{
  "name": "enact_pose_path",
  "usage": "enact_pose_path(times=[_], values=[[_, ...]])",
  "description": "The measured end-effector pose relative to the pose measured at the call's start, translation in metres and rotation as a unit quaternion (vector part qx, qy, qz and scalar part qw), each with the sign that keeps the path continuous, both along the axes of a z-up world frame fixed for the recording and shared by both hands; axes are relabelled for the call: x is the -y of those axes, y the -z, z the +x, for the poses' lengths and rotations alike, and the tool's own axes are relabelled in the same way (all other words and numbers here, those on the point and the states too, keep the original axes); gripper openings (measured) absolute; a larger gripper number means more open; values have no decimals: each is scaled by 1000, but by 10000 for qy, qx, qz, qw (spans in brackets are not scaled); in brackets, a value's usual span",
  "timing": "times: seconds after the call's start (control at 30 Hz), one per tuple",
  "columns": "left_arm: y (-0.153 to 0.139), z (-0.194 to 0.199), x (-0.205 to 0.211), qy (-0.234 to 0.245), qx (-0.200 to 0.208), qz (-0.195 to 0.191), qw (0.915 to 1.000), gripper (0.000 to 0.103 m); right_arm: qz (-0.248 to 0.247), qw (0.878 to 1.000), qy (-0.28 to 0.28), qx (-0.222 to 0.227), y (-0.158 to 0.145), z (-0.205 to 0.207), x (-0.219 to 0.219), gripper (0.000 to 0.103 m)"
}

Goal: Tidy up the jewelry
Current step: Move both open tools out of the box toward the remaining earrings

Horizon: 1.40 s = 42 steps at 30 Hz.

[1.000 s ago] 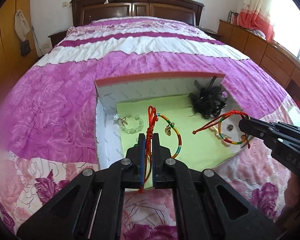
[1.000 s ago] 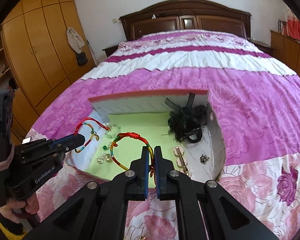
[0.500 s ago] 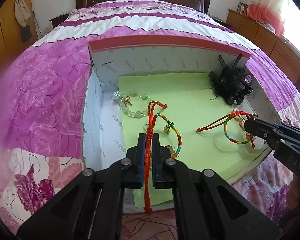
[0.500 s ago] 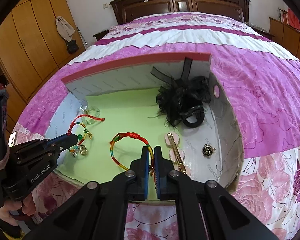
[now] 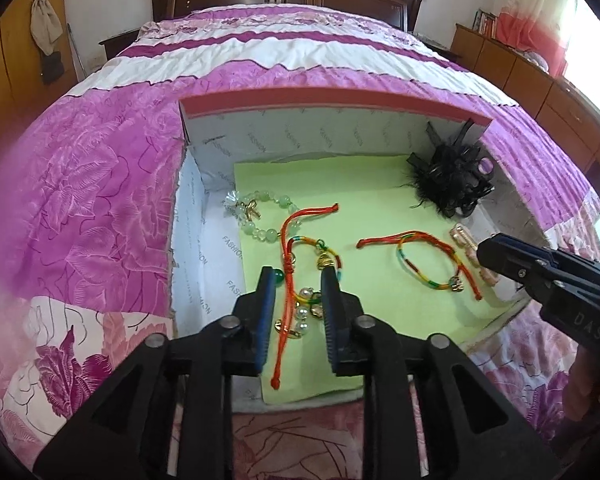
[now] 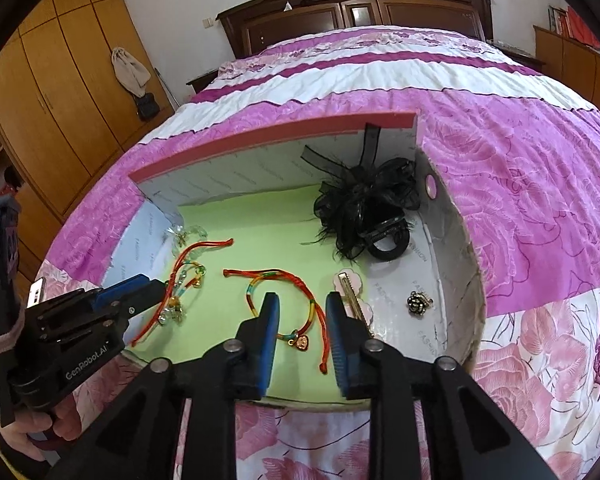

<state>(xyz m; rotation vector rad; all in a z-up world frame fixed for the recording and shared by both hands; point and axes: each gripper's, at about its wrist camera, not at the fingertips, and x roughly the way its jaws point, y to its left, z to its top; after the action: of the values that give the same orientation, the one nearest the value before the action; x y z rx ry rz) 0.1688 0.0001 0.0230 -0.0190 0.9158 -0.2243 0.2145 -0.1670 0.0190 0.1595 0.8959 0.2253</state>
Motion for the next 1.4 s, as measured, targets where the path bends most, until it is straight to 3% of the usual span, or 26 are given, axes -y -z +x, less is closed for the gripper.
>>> enact_pose_path(times=[0.77, 1.4], values=[[-46, -68, 15, 450, 248, -314, 9982, 17, 168, 9997, 28, 174, -52, -71, 17, 27], [-29, -110, 19, 625, -130, -195, 9978, 18, 228, 9993, 38, -293, -33, -129, 14, 27]])
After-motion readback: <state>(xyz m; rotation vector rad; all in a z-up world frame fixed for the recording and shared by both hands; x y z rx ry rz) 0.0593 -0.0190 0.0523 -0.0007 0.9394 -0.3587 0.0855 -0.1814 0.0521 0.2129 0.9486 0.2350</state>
